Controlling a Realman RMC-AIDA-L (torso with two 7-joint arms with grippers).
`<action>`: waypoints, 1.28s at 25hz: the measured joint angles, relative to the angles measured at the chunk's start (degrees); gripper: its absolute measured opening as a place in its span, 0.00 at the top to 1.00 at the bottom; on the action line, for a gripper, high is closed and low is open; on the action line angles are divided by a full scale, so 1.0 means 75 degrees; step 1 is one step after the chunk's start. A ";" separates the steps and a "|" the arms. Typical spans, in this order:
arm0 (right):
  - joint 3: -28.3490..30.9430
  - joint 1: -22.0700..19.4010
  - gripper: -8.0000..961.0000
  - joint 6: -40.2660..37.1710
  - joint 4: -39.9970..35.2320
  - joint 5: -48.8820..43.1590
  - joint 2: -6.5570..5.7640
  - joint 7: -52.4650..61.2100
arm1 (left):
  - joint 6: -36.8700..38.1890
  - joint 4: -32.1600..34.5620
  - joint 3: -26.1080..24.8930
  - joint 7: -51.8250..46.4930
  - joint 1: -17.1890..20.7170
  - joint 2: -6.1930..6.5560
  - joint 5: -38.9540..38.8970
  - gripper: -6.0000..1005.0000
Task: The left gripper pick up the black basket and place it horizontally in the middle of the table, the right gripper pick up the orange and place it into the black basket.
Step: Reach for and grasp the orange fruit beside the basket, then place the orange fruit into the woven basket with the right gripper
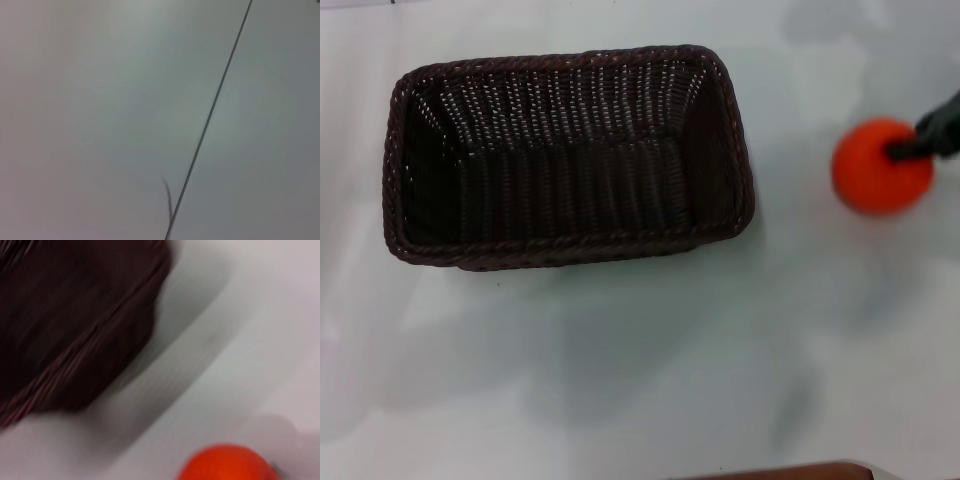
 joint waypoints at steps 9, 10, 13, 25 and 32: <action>0.0776 -0.0435 0.84 0.0996 0.0323 0.3485 0.0334 -0.0219 | 0.0020 -0.0049 -0.0001 0.0001 -0.0009 -0.0001 0.0001 0.51; 0.0758 -0.0474 0.85 0.0986 0.0420 0.4051 0.0454 -0.0349 | 0.0020 -0.0082 -0.0003 0.0015 -0.0011 0.0000 0.0000 0.51; 0.0670 -0.0479 0.88 0.0898 0.0815 0.5439 0.0820 -0.0929 | 0.0014 -0.0181 0.0002 0.0041 -0.0035 -0.0001 0.0001 0.51; -0.1676 0.0458 0.85 0.1174 0.3439 0.7551 0.0899 -0.2945 | 0.0019 -0.0237 0.0033 0.0047 -0.0084 -0.0011 0.0001 0.51; -0.1789 0.0250 0.67 0.1083 0.3420 0.7673 0.0880 -0.3154 | 0.0059 -0.0305 -0.0022 0.0067 -0.0122 -0.0013 -0.0079 0.51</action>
